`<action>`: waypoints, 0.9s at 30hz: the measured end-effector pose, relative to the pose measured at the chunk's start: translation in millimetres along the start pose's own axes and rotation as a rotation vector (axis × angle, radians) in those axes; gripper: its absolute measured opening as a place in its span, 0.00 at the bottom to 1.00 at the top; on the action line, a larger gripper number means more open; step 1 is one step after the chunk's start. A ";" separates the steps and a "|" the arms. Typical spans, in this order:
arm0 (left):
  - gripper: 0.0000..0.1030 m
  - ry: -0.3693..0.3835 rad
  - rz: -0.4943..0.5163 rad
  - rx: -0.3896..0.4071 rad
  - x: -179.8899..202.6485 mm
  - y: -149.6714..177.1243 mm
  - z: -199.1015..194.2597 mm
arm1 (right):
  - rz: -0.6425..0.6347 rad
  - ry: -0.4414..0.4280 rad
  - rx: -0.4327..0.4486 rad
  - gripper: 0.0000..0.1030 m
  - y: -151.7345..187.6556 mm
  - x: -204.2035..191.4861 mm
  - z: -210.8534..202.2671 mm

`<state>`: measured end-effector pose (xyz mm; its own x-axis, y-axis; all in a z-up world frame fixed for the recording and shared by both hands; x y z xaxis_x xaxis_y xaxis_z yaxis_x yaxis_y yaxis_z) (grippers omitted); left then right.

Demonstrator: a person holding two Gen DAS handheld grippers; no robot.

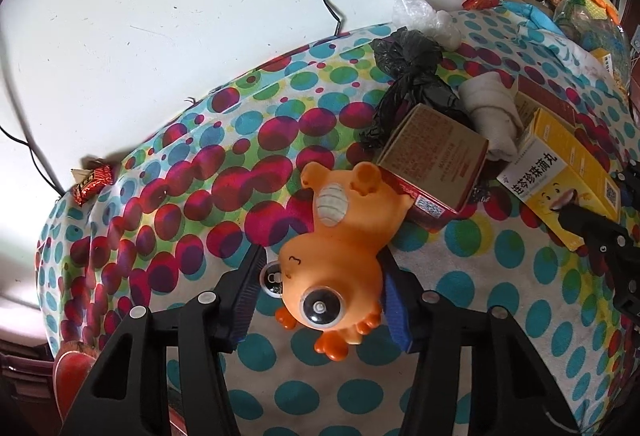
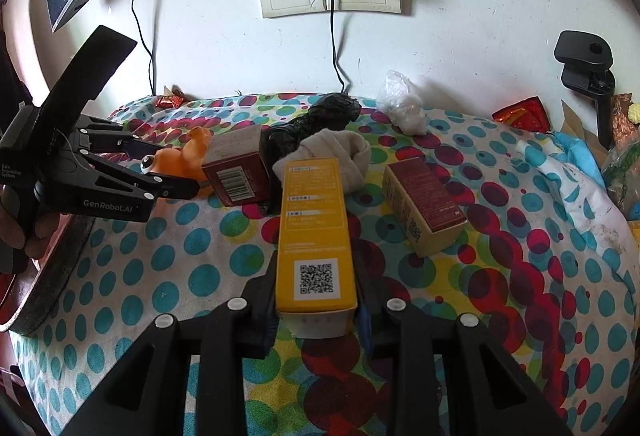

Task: Organize objects
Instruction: 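Carry the orange toy figure into the red tray with the left gripper and release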

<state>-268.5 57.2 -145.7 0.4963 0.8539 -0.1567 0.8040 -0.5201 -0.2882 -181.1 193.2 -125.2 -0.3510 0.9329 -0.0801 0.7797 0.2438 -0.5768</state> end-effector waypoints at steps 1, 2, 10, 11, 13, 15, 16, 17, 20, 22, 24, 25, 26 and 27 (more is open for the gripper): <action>0.50 -0.007 -0.007 0.001 -0.2 1.2 -1.2 | 0.000 0.000 0.000 0.30 -0.1 0.0 0.1; 0.50 -0.013 -0.014 0.003 -0.3 2.5 -2.5 | 0.000 0.000 0.000 0.30 0.0 0.0 0.2; 0.50 -0.073 -0.049 0.002 1.1 14.9 -10.2 | -0.001 0.002 0.000 0.30 -0.6 0.0 0.0; 0.50 -0.072 -0.053 0.001 1.6 16.8 -11.5 | -0.002 0.004 -0.001 0.30 -0.8 -0.1 0.0; 0.50 -0.076 -0.068 0.001 2.0 20.4 -14.9 | -0.005 0.009 -0.001 0.30 -0.9 -0.5 0.0; 0.50 -0.082 -0.083 -0.002 2.7 24.8 -18.4 | -0.009 0.013 -0.002 0.30 -1.1 -1.1 0.2; 0.50 -0.086 -0.090 -0.003 3.5 26.8 -20.1 | -0.010 0.014 -0.002 0.30 -1.1 -1.4 0.1; 0.50 -0.082 -0.094 -0.005 5.0 28.9 -21.5 | -0.010 0.014 -0.002 0.30 -1.0 -1.5 0.0; 0.50 -0.085 -0.107 -0.005 9.2 35.9 -26.1 | -0.008 0.012 -0.002 0.30 -1.1 -1.8 0.1; 0.50 -0.094 -0.116 -0.010 12.4 40.4 -27.5 | -0.009 0.013 -0.002 0.30 -1.2 -2.1 0.2; 0.50 -0.094 -0.126 -0.014 15.3 44.7 -29.2 | -0.013 0.019 -0.002 0.30 -1.0 -3.1 0.2; 0.50 -0.090 -0.136 -0.012 16.0 46.9 -30.5 | -0.015 0.020 -0.002 0.30 -0.9 -3.5 0.0; 0.50 -0.088 -0.144 -0.011 16.5 49.1 -32.0 | -0.015 0.021 -0.002 0.30 -1.0 -3.6 -0.1; 0.50 -0.090 -0.153 -0.008 16.8 51.5 -33.9 | -0.015 0.020 -0.002 0.30 -0.9 -3.6 -0.1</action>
Point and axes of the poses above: each gripper's, at about its wrist camera, not at the fingertips, and z roughly the way its jaws point, x to its right, y to its underside, the point moved 5 cm from there along z, roughly the way its jaws point, and after that the axes turned 8 degrees about -x, right-handed, at the moved point
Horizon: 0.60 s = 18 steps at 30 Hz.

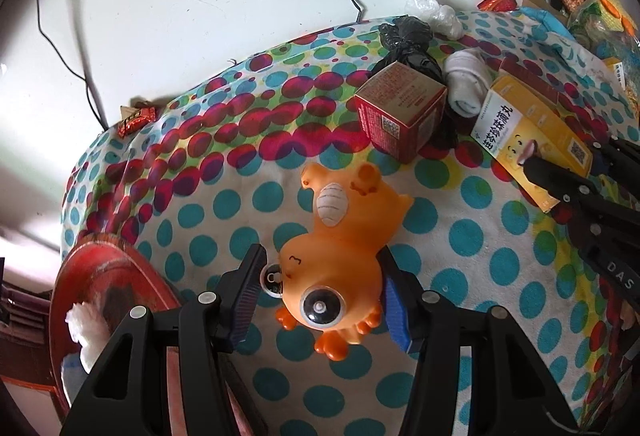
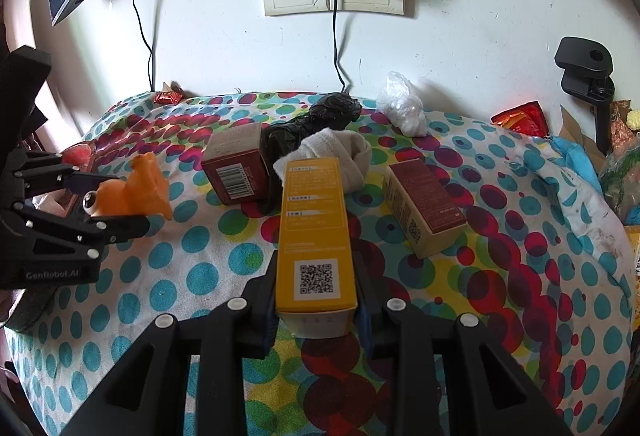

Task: Organize objects
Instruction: 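Carry the orange toy figure into the red tray with the left gripper and release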

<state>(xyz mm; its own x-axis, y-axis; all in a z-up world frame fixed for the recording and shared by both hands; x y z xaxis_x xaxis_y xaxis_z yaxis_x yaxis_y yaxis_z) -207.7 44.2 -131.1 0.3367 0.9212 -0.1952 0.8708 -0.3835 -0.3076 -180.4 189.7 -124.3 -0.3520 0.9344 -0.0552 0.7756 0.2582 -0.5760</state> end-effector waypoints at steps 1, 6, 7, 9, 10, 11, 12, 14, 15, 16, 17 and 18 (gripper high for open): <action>0.50 0.001 -0.007 0.001 0.0 2.2 -1.7 | 0.000 0.000 0.000 0.30 0.0 0.0 0.0; 0.50 -0.023 -0.038 0.030 -2.6 14.0 -15.4 | -0.001 0.001 0.000 0.30 -0.1 0.0 0.2; 0.50 -0.024 -0.046 0.036 -3.5 16.0 -18.2 | -0.001 0.001 0.000 0.30 -0.3 0.4 0.1; 0.50 -0.025 -0.058 0.037 -4.6 20.7 -22.3 | -0.001 0.002 0.000 0.30 -0.4 0.4 0.1; 0.50 -0.025 -0.064 0.039 -4.8 23.4 -24.5 | -0.002 0.002 0.000 0.30 -0.3 0.5 0.1; 0.50 -0.025 -0.068 0.045 -4.5 26.1 -27.3 | -0.004 0.004 0.000 0.30 -0.4 0.4 0.2; 0.50 -0.023 -0.073 0.050 -4.3 28.7 -29.8 | -0.004 0.005 0.000 0.30 -0.3 0.2 0.2; 0.50 -0.031 -0.090 0.060 -4.6 34.1 -34.9 | -0.006 0.007 0.000 0.30 -0.2 0.1 0.2; 0.50 -0.030 -0.095 0.062 -4.7 36.9 -37.1 | -0.006 0.008 0.000 0.30 0.0 0.0 0.2; 0.50 -0.026 -0.101 0.062 -5.4 39.6 -38.9 | -0.006 0.007 0.000 0.30 0.1 0.1 0.3; 0.50 -0.018 -0.111 0.061 -6.2 42.4 -40.5 | -0.006 0.007 0.000 0.30 0.2 0.1 0.3; 0.50 -0.005 -0.121 0.057 -7.1 45.5 -42.1 | -0.007 0.009 0.000 0.30 0.3 -0.2 0.3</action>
Point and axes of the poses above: each gripper's, at about its wrist camera, not at the fingertips, and z roughly the way its jaws point, x to its right, y to its underside, the point moved 5 cm from there along z, roughly the way its jaws point, and after that the axes turned 8 degrees about -x, right-handed, at the moved point
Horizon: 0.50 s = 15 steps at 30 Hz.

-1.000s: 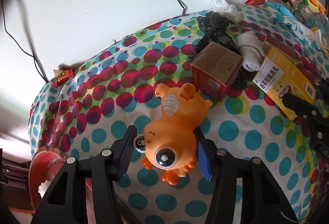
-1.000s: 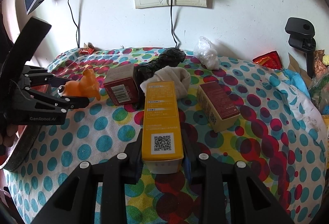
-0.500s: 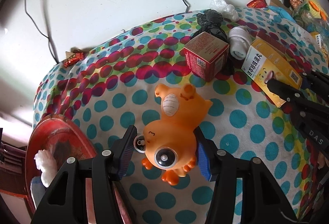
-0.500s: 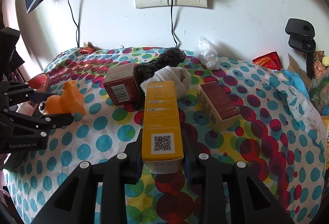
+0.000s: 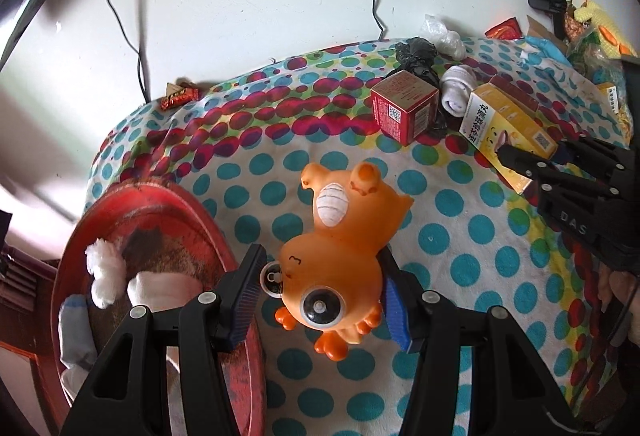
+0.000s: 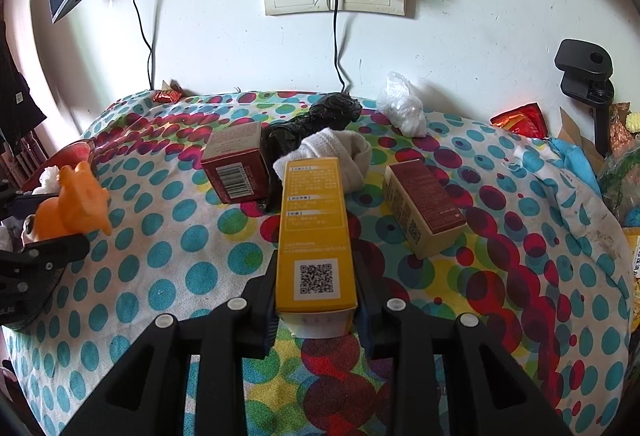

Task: Organize objects
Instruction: 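Carry the orange toy figure into the red tray with the left gripper and release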

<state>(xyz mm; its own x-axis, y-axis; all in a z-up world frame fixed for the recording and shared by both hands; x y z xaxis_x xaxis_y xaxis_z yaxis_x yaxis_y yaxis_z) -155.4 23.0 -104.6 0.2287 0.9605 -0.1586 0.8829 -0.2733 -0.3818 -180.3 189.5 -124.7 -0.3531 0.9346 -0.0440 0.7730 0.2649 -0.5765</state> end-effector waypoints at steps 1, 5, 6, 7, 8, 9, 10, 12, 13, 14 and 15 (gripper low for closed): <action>0.50 0.011 -0.008 -0.005 -1.1 2.5 -1.5 | 0.000 0.003 -0.002 0.30 -0.1 0.2 0.8; 0.50 0.035 -0.039 -0.006 -8.8 14.2 -10.9 | 0.000 -0.001 -0.025 0.30 0.1 1.1 5.1; 0.50 0.037 -0.046 -0.006 -11.2 17.5 -13.9 | 0.005 -0.006 -0.026 0.30 0.1 2.0 5.3; 0.50 0.040 -0.052 -0.005 -13.1 20.2 -16.6 | 0.008 -0.008 -0.025 0.30 0.0 2.9 5.4; 0.50 0.046 -0.056 -0.005 -15.3 22.4 -18.9 | 0.012 -0.005 -0.025 0.30 0.2 3.7 5.3; 0.50 0.050 -0.061 -0.004 -17.7 24.7 -21.1 | 0.012 -0.004 -0.025 0.30 0.3 3.7 5.3; 0.50 0.048 -0.066 -0.003 -20.2 26.9 -23.1 | 0.010 -0.001 -0.025 0.30 0.1 3.1 5.2; 0.50 0.039 -0.072 0.004 -24.7 30.7 -27.8 | 0.002 0.008 -0.026 0.29 0.2 1.6 5.1; 0.50 0.035 -0.071 0.006 -26.6 32.6 -29.9 | 0.000 0.011 -0.026 0.30 0.0 1.4 5.2; 0.50 0.035 -0.073 0.007 -28.5 34.8 -32.3 | -0.001 0.012 -0.027 0.30 0.0 1.4 5.2; 0.50 0.038 -0.073 0.007 -30.1 36.8 -34.5 | -0.002 0.014 -0.027 0.30 0.0 1.3 5.2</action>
Point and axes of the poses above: each gripper's, at about its wrist camera, not at the fingertips, and z roughly the way its jaws point, x to its right, y to its underside, the point moved 5 cm from there along z, roughly the way its jaws point, and after that the axes turned 8 degrees about -x, right-handed, at the moved point
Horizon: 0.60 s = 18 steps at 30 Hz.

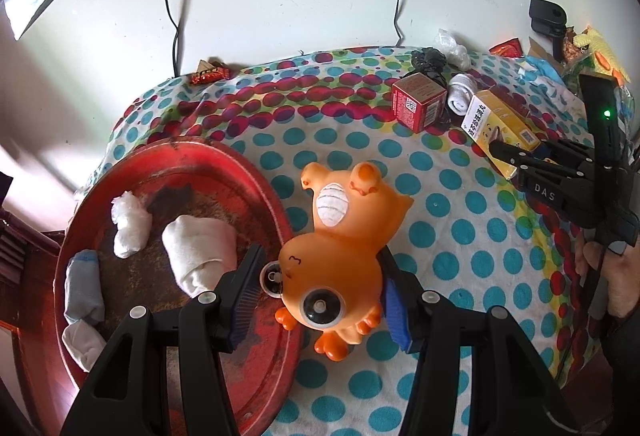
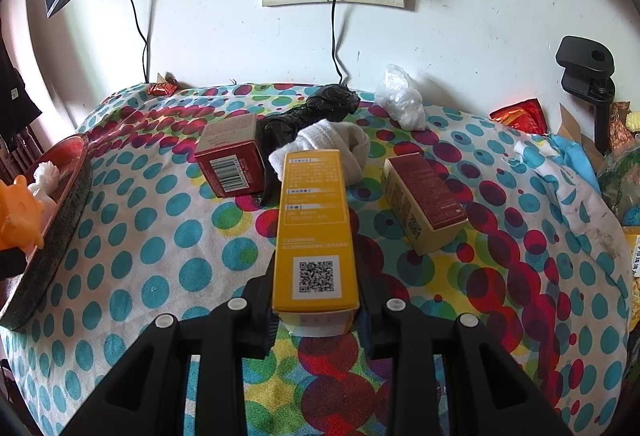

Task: Organize objects
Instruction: 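Carry the orange toy figure into the red tray with the left gripper and release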

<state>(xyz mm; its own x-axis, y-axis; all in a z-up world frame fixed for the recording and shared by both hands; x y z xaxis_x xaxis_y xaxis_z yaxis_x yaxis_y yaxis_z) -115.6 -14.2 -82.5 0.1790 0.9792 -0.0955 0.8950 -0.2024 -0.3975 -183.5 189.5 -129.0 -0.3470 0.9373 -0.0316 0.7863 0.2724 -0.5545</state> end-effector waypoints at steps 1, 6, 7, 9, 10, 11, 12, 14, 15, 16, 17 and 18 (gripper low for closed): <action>0.50 0.002 -0.001 0.002 -2.2 1.5 -2.1 | -0.001 0.001 0.000 0.30 -0.1 -0.1 0.0; 0.50 0.016 -0.034 -0.006 -18.3 10.8 -8.3 | -0.007 0.011 -0.002 0.30 -0.2 -0.7 0.3; 0.50 0.018 -0.039 -0.006 -21.9 12.5 -9.4 | -0.008 0.012 -0.002 0.30 -0.3 -1.0 0.4; 0.50 0.003 -0.053 -0.005 -31.6 16.7 -12.0 | -0.008 0.013 -0.006 0.29 -0.2 -1.2 0.8; 0.50 0.001 -0.061 -0.004 -36.3 19.0 -13.6 | -0.008 0.014 -0.009 0.29 -0.3 -1.3 1.6; 0.50 0.000 -0.065 -0.005 -41.2 21.0 -14.5 | -0.009 0.015 -0.012 0.30 -0.3 -1.4 2.1; 0.50 -0.008 -0.078 -0.007 -47.4 23.1 -15.3 | -0.011 0.016 -0.010 0.30 -0.3 -1.7 1.9; 0.50 -0.017 -0.094 -0.010 -58.5 26.7 -16.0 | -0.012 0.017 -0.010 0.29 -0.5 -1.5 2.0; 0.50 -0.024 -0.106 -0.010 -65.7 28.7 -16.5 | -0.012 0.019 -0.010 0.29 -0.5 -1.7 2.0; 0.50 -0.031 -0.117 -0.012 -72.1 30.6 -16.2 | -0.013 0.021 -0.010 0.29 -0.6 -1.9 1.9; 0.50 -0.035 -0.125 -0.016 -78.6 32.5 -15.7 | -0.013 0.021 -0.010 0.29 -0.6 -1.8 1.9; 0.50 -0.040 -0.140 -0.015 -87.1 34.7 -15.6 | -0.014 0.023 -0.011 0.29 -0.5 -1.8 1.9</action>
<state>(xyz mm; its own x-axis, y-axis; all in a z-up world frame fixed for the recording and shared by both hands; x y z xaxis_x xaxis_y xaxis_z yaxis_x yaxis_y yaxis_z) -93.8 -106.3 -73.7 0.0356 0.9964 -0.0766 0.9160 -0.0632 -0.3963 -184.3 187.3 -130.2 -0.3460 0.9382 -0.0045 0.7869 0.2875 -0.5459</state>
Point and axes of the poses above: each gripper's, at about its wrist camera, not at the fingertips, and z roughly the way its jaws point, x to its right, y to its underside, the point moved 5 cm from there along z, roughly the way its jaws point, and after that the axes turned 8 degrees about -x, right-handed, at the moved point
